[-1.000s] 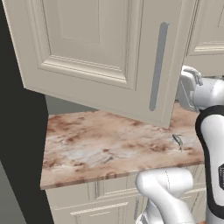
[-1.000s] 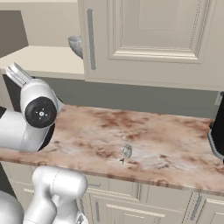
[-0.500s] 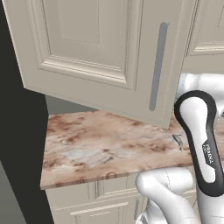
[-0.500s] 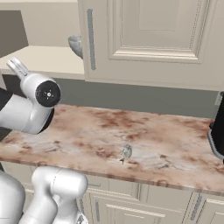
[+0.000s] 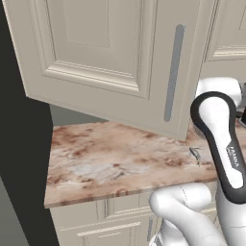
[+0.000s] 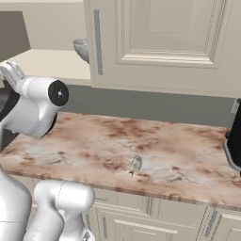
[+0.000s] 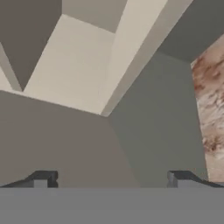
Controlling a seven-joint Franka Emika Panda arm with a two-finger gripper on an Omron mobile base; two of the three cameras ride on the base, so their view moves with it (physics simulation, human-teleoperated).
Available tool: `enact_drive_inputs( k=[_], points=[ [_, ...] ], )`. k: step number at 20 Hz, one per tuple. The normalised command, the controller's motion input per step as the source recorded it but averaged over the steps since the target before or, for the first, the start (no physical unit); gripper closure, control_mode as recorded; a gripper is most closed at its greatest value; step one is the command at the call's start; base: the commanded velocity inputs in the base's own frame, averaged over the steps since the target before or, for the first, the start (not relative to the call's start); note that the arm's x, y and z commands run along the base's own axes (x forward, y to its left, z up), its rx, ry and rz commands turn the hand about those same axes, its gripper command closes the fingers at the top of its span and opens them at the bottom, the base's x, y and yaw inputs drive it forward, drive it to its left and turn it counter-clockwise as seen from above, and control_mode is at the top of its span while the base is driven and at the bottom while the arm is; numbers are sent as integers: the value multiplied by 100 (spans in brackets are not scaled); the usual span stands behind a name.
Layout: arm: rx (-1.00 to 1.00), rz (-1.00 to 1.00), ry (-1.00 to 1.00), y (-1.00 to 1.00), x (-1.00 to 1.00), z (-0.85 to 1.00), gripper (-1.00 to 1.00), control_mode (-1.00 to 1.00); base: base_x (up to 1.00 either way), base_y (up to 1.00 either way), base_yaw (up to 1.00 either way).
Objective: Retrieve the bowl from the cabinet, then place the raw meat into the bowl to avoid contamination.
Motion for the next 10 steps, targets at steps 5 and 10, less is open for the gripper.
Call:
enact_drive_inputs(
  k=[5,10],
  points=[
    [6,20,6,76,0,-17,-100,-100,0,0,0],
    [3,19,3,90,-3,-22,-100,-100,0,0,0]
  ],
)
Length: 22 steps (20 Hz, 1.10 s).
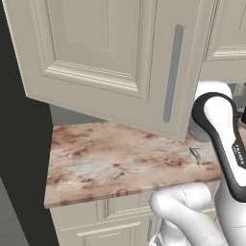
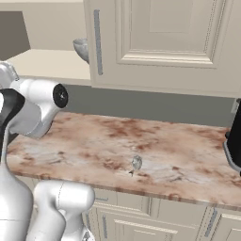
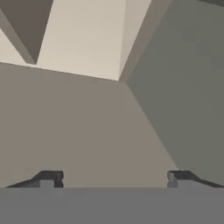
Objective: Retrieve the bowl from the cabinet, then place the raw meat into the bowl to avoid contamination.
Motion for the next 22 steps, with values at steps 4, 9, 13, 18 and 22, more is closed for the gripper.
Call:
enact_drive_inputs(
  k=[4,9,13,18,22],
  points=[
    [0,16,0,99,-21,-22,-100,-100,0,0,0],
    [-1,12,-1,100,-30,-29,-100,-100,0,0,0],
    [-3,11,-3,100,-42,-32,-100,-100,0,0,0],
    [-5,8,-3,100,-34,-32,-100,-100,0,0,0],
    [-10,2,0,100,-2,-37,-100,-100,0,0,0]
  ],
)
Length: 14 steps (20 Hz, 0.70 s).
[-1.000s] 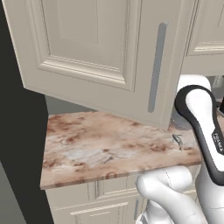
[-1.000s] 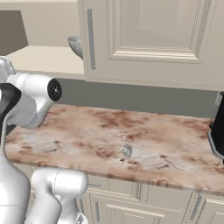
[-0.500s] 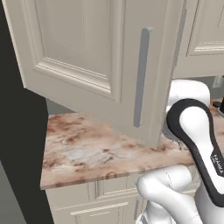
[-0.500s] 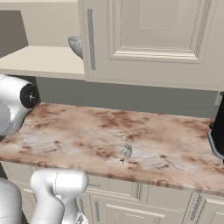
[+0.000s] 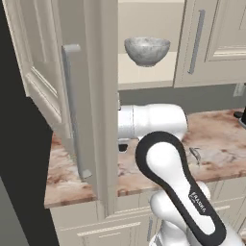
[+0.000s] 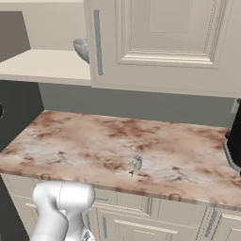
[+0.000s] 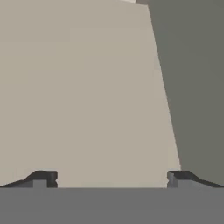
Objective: Retrieve the bowl from the cabinet, then place the raw meat into the bowl to avoid contamination.
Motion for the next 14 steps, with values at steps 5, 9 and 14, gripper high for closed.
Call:
enact_drive_inputs(
  k=[5,9,14],
  points=[
    [-11,0,0,100,6,-49,-100,-100,0,0,0],
    [-10,0,0,100,22,-47,-100,-100,0,0,0],
    [-13,-3,0,91,28,-34,-100,-100,0,0,0]
  ],
)
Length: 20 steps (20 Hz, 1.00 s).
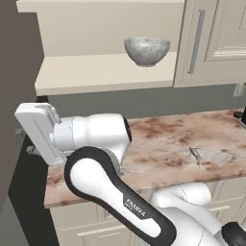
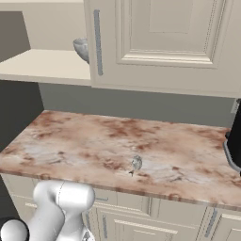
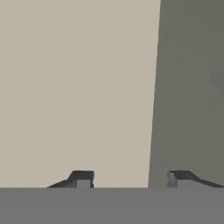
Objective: Retrieve the bowl from the cabinet, then place the raw meat into the bowl to avoid contamination.
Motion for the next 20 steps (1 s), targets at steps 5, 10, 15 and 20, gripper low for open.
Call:
enact_drive_inputs(
  k=[5,10,15,20],
  points=[
    [-8,-9,2,39,11,-6,-100,-100,0,0,0],
    [0,-10,1,-26,-8,3,-100,-100,0,0,0],
    [0,-5,0,-85,-40,0,-100,-100,0,0,0],
    [0,-1,0,-100,-42,-1,-100,-100,0,0,0]
  ],
)
